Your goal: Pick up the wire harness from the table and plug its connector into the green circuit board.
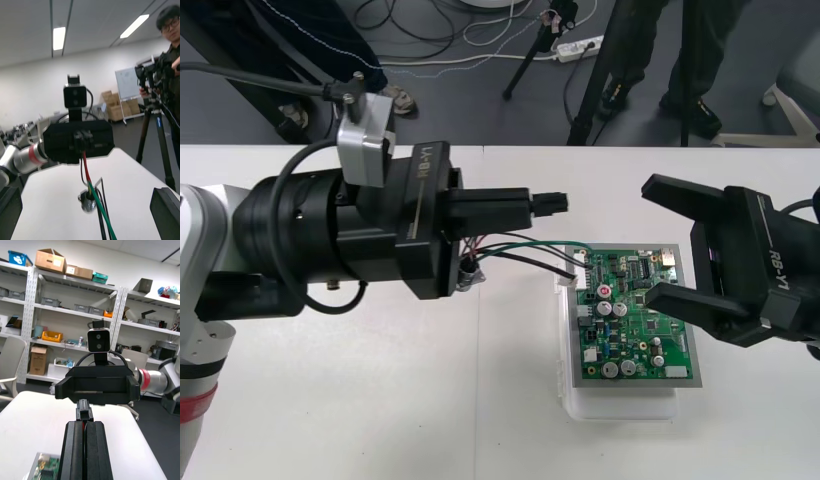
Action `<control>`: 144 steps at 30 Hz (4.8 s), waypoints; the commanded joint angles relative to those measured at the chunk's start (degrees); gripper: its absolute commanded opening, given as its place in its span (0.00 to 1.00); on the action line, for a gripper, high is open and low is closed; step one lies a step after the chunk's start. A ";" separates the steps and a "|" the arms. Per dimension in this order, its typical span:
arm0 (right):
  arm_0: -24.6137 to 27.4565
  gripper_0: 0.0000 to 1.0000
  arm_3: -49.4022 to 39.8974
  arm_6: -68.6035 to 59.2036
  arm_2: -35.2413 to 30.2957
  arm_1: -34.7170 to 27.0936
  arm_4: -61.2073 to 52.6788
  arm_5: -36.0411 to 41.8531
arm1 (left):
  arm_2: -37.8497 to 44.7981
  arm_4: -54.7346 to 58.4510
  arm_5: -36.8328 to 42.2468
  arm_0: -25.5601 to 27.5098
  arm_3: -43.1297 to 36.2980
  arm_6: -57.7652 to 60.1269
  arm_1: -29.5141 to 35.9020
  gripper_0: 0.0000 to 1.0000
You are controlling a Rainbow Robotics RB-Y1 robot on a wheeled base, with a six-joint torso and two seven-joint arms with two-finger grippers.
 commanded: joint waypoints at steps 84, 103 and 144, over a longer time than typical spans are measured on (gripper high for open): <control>-9.13 1.00 -0.61 -15.08 7.48 -15.87 81.88 -17.65 | -6.88 -10.23 -10.87 -3.80 43.25 -43.87 -7.03 0.00; -10.09 1.00 -0.61 -13.68 8.97 -10.33 85.92 -17.65 | -10.05 -9.79 -8.23 -4.50 43.25 -42.64 -9.05 0.00; -10.71 1.00 0.00 -10.34 11.08 -6.03 86.45 -17.92 | -11.98 -9.44 -8.32 -8.90 48.43 -43.87 -12.31 0.00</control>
